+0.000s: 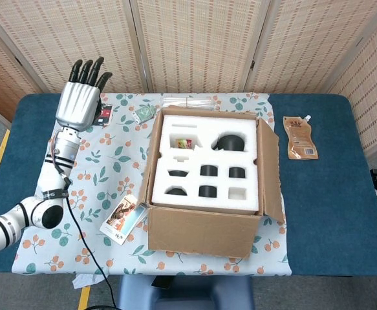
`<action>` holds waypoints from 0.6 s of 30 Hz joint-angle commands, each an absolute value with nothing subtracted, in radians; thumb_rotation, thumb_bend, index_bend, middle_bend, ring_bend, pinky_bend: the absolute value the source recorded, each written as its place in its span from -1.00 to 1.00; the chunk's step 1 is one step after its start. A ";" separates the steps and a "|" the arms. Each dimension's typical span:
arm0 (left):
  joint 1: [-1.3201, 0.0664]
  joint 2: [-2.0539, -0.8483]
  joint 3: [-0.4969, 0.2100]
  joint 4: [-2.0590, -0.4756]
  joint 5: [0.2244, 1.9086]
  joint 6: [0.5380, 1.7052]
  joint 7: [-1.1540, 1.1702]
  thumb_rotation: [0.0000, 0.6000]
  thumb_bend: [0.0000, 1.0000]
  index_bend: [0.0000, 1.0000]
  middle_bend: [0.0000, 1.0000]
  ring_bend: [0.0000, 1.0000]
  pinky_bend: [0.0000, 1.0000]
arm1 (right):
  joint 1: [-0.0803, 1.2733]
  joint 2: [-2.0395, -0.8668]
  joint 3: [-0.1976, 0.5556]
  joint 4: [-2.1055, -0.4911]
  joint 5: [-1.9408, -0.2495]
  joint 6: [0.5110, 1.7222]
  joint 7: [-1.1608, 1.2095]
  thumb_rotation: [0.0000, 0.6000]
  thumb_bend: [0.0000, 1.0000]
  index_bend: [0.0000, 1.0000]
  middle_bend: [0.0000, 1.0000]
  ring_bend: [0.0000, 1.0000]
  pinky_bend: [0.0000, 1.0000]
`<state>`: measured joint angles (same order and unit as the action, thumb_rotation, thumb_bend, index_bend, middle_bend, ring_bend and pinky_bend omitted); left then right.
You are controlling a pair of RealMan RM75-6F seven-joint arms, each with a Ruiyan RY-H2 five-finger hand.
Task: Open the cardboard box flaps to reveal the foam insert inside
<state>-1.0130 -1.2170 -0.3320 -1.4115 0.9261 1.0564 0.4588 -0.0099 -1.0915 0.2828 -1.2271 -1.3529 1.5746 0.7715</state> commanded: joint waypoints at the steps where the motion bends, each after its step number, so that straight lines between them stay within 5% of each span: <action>1: -0.914 -1.119 -0.290 -1.553 0.991 1.071 0.372 1.00 0.77 -0.95 -1.00 -1.00 -1.00 | -0.003 -1.096 0.280 -1.231 -1.353 1.569 0.744 0.09 -0.49 -0.30 -1.00 -1.00 -1.00; 8: -0.688 -1.025 -0.152 -1.703 1.153 1.235 0.262 1.00 0.36 -0.99 -1.00 -1.00 -1.00 | 0.027 -1.117 0.259 -1.268 -1.380 1.555 0.603 0.11 -0.49 -0.34 -1.00 -1.00 -1.00; 18: -0.364 -1.134 0.016 -1.529 1.297 1.480 0.050 1.00 0.33 -1.00 -1.00 -1.00 -1.00 | 0.075 -1.126 0.220 -1.355 -1.384 1.471 0.392 0.44 -0.50 -0.43 -1.00 -1.00 -1.00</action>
